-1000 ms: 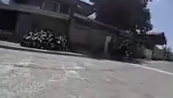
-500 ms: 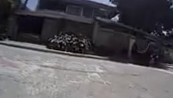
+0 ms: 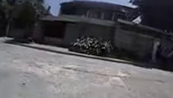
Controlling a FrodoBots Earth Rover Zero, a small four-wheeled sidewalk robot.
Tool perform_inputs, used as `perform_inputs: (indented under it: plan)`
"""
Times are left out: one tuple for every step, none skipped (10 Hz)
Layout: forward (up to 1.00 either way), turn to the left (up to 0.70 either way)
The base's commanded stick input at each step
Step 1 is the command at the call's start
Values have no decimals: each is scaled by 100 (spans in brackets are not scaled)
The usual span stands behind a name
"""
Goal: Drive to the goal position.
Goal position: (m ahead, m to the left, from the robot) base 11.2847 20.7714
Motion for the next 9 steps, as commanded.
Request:
perform_inputs:
  plan:
    - [0, 100]
    - [0, 100]
    - [0, 100]
    - [0, 100]
    - [0, 100]
    - [0, 100]
    - [0, 100]
    - [91, 48]
    - [100, 43]
